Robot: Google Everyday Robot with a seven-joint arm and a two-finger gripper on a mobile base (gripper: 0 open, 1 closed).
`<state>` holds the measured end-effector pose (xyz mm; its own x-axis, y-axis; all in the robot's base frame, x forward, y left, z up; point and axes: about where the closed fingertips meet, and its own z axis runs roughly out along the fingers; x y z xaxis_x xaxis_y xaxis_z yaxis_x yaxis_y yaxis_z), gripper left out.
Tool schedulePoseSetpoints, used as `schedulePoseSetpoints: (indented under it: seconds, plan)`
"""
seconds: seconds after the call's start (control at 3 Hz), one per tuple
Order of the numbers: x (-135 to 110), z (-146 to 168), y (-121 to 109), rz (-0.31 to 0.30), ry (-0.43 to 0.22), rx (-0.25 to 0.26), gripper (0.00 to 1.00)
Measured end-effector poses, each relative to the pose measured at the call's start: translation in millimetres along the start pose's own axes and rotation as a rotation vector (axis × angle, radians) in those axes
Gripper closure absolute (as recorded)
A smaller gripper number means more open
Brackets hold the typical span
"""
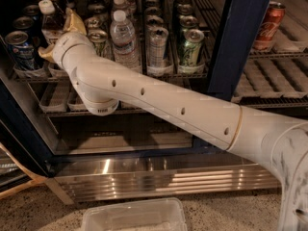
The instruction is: Pick blue plastic bottle from top shelf of fridge
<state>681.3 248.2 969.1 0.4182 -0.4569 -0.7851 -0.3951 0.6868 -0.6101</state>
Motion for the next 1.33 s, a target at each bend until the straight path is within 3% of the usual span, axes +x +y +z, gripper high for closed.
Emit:
schedulePoseSetpoints:
  seconds: [0.67,1.0,1.33]
  plan:
    - [-0.3,-3.5,3.7,0.009,0.006,0.001,0.9]
    - [-1.3,-4.0,3.4,0.009,0.006,0.001,1.0]
    - [-3.3,-4.3,2.3,0.01,0.006,0.001,1.0]
